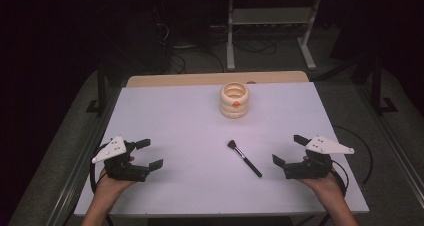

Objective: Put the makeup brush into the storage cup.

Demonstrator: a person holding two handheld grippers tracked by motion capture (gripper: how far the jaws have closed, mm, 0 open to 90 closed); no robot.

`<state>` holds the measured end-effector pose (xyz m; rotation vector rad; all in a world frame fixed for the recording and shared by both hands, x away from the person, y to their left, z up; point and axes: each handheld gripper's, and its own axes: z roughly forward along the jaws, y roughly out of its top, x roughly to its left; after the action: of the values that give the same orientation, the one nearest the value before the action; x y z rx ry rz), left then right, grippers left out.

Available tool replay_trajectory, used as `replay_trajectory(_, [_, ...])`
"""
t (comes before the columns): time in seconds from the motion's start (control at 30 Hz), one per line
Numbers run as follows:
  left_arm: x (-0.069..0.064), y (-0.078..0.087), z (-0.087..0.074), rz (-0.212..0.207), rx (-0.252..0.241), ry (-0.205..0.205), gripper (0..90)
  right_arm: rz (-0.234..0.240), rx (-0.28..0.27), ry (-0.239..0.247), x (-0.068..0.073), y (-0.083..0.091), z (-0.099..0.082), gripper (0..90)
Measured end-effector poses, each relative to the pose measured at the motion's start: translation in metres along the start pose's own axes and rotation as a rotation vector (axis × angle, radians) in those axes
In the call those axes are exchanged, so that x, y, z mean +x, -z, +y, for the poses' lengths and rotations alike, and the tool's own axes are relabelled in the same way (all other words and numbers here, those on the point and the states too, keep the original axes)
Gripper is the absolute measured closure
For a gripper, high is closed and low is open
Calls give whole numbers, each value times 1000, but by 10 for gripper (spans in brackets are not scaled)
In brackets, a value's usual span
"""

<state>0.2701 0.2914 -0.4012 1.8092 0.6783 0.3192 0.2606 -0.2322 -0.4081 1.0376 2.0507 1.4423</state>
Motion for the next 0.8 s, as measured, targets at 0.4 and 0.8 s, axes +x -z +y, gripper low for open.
replay_trajectory(0.4, [1,-1,-1,0,8,4,108,2,4,-3,0,-1,1,0])
replay_trajectory(0.8, [-5,-11,-1,-19,10,6,109,0,15,0,-2,-8,7,0])
